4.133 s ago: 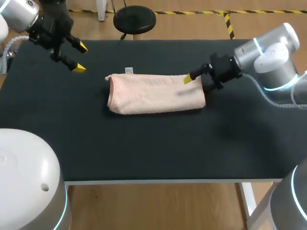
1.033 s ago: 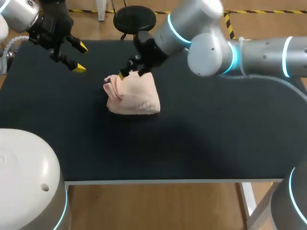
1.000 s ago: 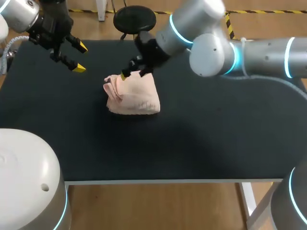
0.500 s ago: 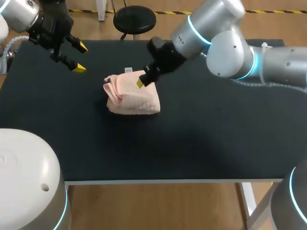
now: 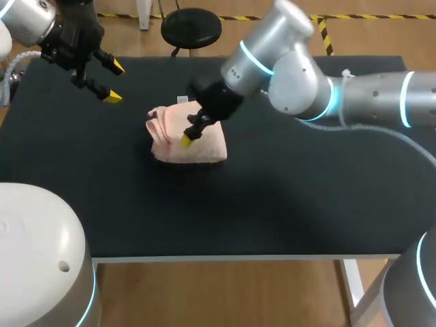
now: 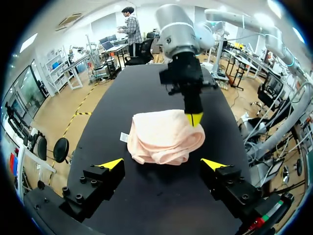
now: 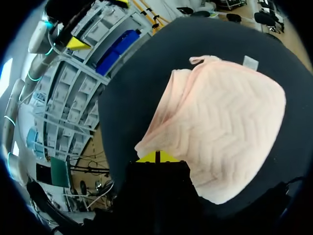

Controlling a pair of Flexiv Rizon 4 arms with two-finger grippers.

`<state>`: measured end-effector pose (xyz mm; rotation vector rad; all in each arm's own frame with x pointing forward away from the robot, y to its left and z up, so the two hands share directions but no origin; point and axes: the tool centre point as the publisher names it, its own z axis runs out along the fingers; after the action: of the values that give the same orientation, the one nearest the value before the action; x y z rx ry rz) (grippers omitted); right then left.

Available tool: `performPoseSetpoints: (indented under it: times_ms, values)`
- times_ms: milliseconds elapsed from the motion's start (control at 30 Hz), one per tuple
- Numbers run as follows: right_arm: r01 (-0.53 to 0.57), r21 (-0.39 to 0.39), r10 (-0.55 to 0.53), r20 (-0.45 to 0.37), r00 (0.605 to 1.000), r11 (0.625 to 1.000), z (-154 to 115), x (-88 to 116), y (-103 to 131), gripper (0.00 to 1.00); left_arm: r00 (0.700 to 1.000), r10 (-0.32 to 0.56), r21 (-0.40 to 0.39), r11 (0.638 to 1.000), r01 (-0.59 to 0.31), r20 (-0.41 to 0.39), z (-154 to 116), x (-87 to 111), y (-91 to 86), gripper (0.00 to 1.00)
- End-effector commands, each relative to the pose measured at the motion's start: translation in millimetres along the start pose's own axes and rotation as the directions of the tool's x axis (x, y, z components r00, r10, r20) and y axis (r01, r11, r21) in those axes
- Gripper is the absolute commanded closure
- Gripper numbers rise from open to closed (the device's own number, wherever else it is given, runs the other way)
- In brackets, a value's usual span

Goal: Fold the towel

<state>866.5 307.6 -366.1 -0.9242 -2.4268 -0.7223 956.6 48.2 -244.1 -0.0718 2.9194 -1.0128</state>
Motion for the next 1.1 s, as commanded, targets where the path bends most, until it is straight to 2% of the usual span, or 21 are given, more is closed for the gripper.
performPoseSetpoints:
  times_ms: [33,133,233,400,433,467,500,567,667,700,800,833,900,933,1000,1100]
  values:
    - [0.006,0.088,-0.006,-0.003,1.0,0.996,34,-3,7,1.0,1.0,0.003,0.003,1.0,-0.003,0.002,1,0.5,1.0,0.0]
    - [-0.002,0.135,0.001,0.01,1.0,0.991,49,-5,2,1.0,1.0,0.003,0.003,1.0,-0.003,0.002,1,0.5,1.0,0.0]
    - [-0.002,0.134,-0.002,0.029,1.0,0.991,48,-8,0,1.0,1.0,0.003,0.003,1.0,-0.003,0.002,1,0.5,1.0,0.0]
    - [0.022,0.039,-0.025,0.079,0.997,0.999,17,-11,5,1.0,1.0,0.003,0.003,1.0,-0.003,0.002,1,0.5,1.0,0.0]
    - [0.029,0.0,-0.029,0.089,0.996,1.0,5,-12,6,0.76,1.0,0.003,0.003,1.0,-0.003,0.002,1,0.5,1.0,0.0]
    - [0.039,-0.04,-0.035,0.099,0.995,0.998,-8,-13,6,0.14,1.0,0.003,0.003,1.0,-0.003,0.002,1,0.5,1.0,0.0]
    - [0.034,-0.069,-0.027,0.102,0.994,0.997,-22,-14,6,0.0,1.0,0.003,0.003,1.0,-0.003,0.002,1,0.5,1.0,0.0]
    - [0.051,-0.141,-0.03,0.147,0.989,0.989,-50,-16,5,0.0,1.0,0.003,0.003,1.0,-0.003,0.002,1,0.5,1.0,0.0]
    - [0.046,-0.2,0.001,0.227,0.974,0.979,-83,-28,-1,0.0,1.0,0.003,0.003,1.0,-0.003,0.002,1,0.5,1.0,0.0]
    - [0.026,-0.217,0.032,0.258,0.966,0.976,-94,-37,-5,0.0,1.0,0.003,0.003,1.0,-0.003,0.002,1,0.5,1.0,0.0]
    - [-0.06,-0.24,0.124,0.263,0.957,0.969,-119,-67,-12,0.0,1.0,0.003,0.003,1.0,-0.003,0.002,1,0.5,1.0,0.0]
    - [-0.082,-0.264,0.159,0.289,0.944,0.961,-126,-77,-15,0.0,1.0,0.003,0.003,1.0,-0.003,0.002,1,0.5,1.0,0.0]
    - [-0.129,-0.238,0.201,0.308,0.93,0.963,-138,-98,-19,0.0,1.0,0.003,0.003,1.0,-0.003,0.002,1,0.5,1.0,0.0]
    - [-0.142,-0.259,0.22,0.304,0.927,0.955,-146,-107,-20,0.0,1.0,0.003,0.003,1.0,-0.003,0.002,1,0.5,1.0,0.0]
    - [-0.136,-0.26,0.216,0.309,0.926,0.956,-159,-116,-23,0.0,1.0,0.003,0.003,1.0,-0.003,0.002,1,0.5,1.0,0.0]
    - [-0.136,-0.26,0.216,0.309,0.926,0.956,-159,-116,-23,0.0,1.0,0.003,0.003,1.0,-0.003,0.002,1,0.5,1.0,0.0]
